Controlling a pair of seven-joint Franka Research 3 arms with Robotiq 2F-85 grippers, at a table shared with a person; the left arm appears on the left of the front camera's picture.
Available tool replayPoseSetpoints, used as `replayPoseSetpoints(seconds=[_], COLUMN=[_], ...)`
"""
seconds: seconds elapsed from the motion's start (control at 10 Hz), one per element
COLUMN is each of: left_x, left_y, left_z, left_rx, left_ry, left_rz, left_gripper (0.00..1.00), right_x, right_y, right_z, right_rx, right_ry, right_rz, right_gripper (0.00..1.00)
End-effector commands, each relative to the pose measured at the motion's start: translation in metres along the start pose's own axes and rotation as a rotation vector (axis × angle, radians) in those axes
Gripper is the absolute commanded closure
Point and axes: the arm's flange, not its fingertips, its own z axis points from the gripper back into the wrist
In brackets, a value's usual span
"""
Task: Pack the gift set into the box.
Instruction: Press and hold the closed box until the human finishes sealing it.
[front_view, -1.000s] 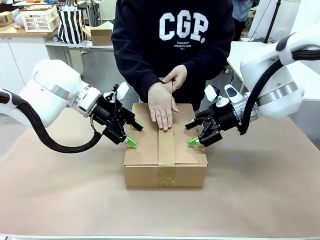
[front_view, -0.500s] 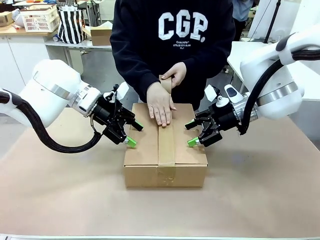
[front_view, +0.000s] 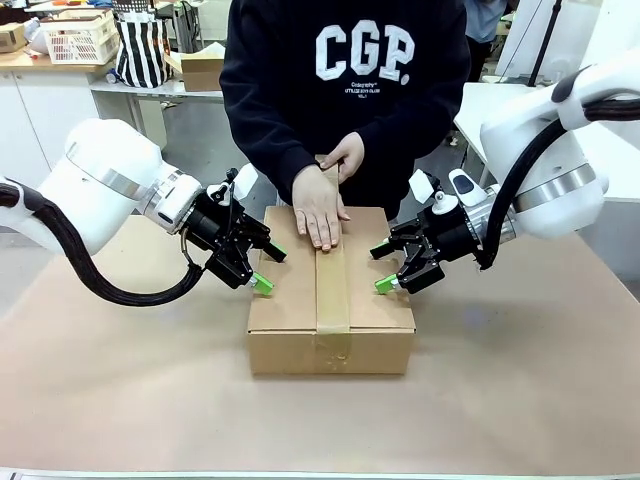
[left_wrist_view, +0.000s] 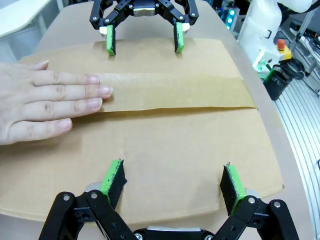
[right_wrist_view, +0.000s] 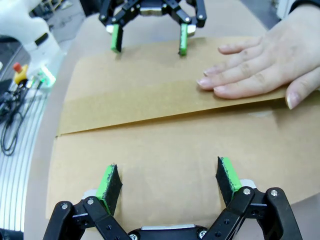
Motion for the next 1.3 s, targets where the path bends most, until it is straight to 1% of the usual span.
replayPoseSetpoints(seconds=[0.0, 1.2], left_x=[-0.0023, -0.0023], left_y=[-0.0008, -0.0008], left_z=[-0.0011, -0.0011], left_rx=[0.001, 0.001], left_ry=[-0.006, -0.006], left_rz=[-0.002, -0.002], left_gripper=[0.0, 0.0], right_x=[-0.0013, -0.0013], right_y=[-0.0027, -0.0027], right_z=[-0.001, -0.001], right_rx=[0.005, 0.005], right_ry=[0.001, 0.001], right_rz=[-0.002, -0.002], right_gripper=[0.0, 0.0])
